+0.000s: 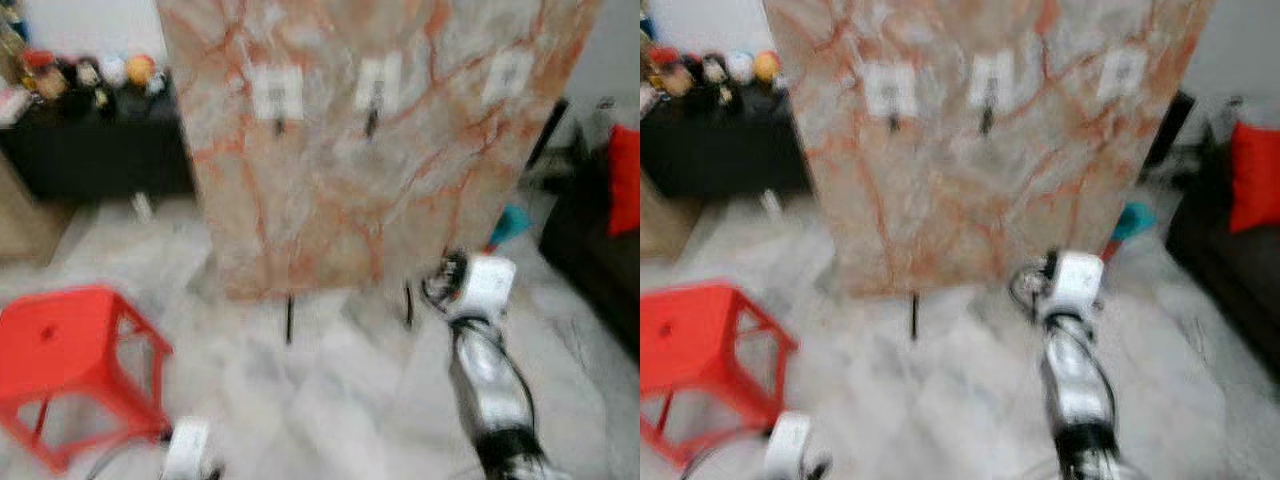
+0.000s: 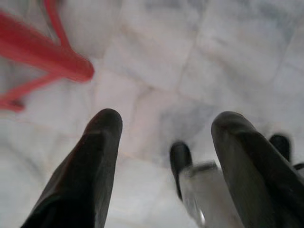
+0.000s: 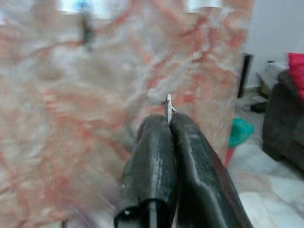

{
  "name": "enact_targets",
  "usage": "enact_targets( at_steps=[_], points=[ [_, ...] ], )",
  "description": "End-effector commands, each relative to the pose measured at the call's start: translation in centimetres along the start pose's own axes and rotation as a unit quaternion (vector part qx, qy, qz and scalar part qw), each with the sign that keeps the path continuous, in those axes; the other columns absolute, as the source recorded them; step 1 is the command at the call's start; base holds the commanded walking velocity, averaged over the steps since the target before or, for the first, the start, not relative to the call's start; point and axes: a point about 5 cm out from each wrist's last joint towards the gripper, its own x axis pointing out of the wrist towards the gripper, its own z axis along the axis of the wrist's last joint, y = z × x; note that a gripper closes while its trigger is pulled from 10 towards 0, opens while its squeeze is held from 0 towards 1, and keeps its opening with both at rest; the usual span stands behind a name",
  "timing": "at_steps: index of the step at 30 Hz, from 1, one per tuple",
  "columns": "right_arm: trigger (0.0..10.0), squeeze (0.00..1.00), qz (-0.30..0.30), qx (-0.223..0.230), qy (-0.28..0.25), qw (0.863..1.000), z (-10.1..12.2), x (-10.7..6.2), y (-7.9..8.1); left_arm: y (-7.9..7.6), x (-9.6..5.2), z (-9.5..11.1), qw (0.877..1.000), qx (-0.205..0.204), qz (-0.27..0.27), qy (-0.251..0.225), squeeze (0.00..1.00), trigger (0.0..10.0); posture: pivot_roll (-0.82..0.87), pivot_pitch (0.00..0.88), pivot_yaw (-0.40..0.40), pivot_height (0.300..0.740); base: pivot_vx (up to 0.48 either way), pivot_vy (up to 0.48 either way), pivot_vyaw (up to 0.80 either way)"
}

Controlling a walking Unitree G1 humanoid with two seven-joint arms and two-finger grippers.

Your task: Hang keys on a hook

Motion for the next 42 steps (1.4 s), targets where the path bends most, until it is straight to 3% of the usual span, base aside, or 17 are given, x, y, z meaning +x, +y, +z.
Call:
enact_targets(
  at_steps=[1,42],
  points=[
    [10.0,0.0,-0.028,-0.005,-0.009,1.0,0.41,0.08,-1.75,-1.05,0.18,0.47,1.0,0.002,-0.013,-0.005,0.0,10.0,0.05,0.0,-0.053,0.74,0.352,0.0,0.0],
    [10.0,0.0,-0.031,-0.006,-0.015,0.999,0.52,0.05,-1.72,-0.85,0.15,0.39,1.0,0.002,-0.01,-0.004,0.0,10.0,0.05,0.0,-0.051,0.74,0.352,0.0,0.0]
  ],
)
